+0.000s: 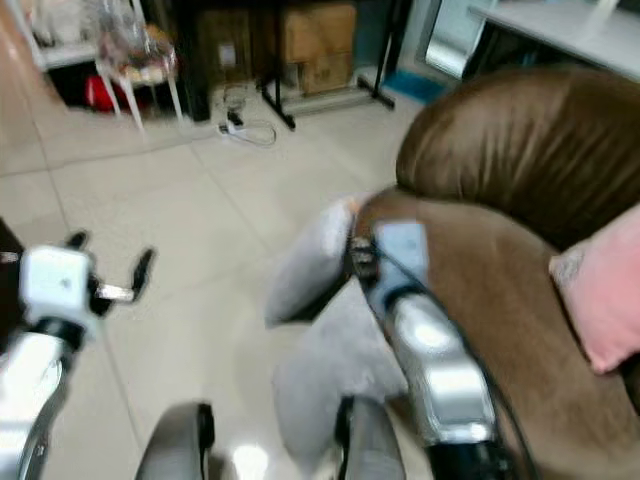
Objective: Move the pillow to the sofa from floor
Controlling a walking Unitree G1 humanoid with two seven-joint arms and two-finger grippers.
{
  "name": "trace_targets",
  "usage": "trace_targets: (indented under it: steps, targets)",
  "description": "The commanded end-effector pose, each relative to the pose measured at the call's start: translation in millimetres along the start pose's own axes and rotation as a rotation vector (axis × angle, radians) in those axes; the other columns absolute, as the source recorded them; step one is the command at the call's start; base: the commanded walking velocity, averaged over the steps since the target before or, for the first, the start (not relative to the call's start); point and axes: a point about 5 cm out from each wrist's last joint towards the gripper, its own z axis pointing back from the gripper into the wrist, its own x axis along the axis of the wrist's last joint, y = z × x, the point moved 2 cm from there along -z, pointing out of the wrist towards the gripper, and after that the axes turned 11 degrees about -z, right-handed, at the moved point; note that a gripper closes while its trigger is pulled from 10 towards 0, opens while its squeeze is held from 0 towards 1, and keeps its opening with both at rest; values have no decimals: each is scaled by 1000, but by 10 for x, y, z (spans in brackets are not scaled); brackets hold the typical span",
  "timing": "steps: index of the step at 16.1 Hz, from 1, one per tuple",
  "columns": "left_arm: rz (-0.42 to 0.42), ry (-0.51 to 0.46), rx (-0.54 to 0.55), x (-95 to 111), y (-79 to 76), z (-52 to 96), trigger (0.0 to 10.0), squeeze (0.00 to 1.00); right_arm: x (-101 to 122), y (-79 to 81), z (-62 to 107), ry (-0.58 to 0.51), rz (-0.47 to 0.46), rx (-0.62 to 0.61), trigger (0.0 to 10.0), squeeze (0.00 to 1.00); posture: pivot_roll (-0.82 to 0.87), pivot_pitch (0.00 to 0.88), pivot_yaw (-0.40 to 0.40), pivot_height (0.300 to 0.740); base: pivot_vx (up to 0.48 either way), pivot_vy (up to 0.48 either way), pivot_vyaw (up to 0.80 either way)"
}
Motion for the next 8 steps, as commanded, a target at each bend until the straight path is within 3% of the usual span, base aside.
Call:
trace_targets:
  steps: [1, 3, 8]
  targets:
    - [-13, 17, 4, -27, 28, 14, 10000, 0, -15, 57, -15, 14, -15, 22, 10000, 0, -15, 0, -58, 547, 0, 0, 0]
    - [-24, 40, -77, -79, -59, 24, 10000, 0, -136, -26, -78, 104, -80, -18, 10000, 0, -10, 0, -56, 527, 0, 0, 0]
    - [-32, 44, -109, -93, -57, -20, 10000, 0, -110, -19, -161, 112, -84, -19, 10000, 0, -17, 0, -45, 497, 0, 0, 0]
